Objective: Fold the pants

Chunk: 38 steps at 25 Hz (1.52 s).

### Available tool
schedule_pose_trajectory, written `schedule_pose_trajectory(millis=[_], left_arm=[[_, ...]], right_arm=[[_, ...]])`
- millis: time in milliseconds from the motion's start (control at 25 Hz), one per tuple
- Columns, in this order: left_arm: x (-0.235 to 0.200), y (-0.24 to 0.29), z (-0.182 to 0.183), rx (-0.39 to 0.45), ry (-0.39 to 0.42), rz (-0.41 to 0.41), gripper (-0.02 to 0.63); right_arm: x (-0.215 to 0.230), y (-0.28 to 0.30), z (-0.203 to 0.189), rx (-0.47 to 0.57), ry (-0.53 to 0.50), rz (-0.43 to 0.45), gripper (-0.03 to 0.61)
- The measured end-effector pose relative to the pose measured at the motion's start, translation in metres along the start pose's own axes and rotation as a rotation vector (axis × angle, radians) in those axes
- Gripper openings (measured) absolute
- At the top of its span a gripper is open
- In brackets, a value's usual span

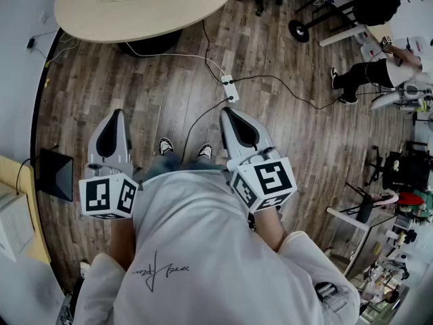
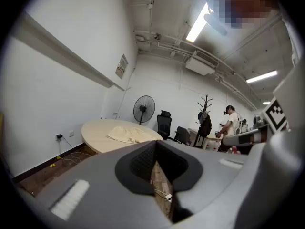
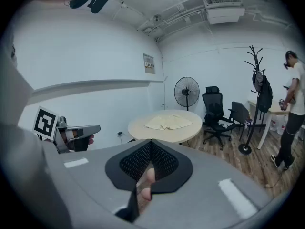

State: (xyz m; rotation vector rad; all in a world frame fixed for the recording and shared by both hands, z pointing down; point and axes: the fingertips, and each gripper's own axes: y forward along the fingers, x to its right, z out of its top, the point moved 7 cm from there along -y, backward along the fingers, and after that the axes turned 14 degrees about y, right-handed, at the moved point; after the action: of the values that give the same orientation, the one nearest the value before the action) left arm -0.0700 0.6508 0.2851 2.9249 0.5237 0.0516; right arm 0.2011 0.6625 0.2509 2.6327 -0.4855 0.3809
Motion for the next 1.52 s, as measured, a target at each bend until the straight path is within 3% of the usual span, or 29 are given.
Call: schedule_pose_trajectory(millis=[320, 880, 1120, 1520], left_arm=[[-0.02, 0.0, 0.0, 0.025, -0.021, -0.031, 0.054], [-0.033, 0.016, -0.013, -0.018, -0.028, -0.065, 0.054], [-0.028, 0.048, -0.008, -0.04, -0.001, -0.099, 0.054], [-0.047, 0.132, 0.015, -0.044, 0.017, -0.065, 0.054]], right_arm=[[-0.01, 0.01, 0.0, 0.008, 0.059, 0.009, -0.008], [-0.015, 0.038, -0.015, -0.071, 0.002, 0.013, -0.008], [-0.005, 0.075, -0.003, -0.088, 0.008, 0.055, -0.006], [0.036, 0.152, 0.042, -0.113, 0.022, 0.087, -0.008]])
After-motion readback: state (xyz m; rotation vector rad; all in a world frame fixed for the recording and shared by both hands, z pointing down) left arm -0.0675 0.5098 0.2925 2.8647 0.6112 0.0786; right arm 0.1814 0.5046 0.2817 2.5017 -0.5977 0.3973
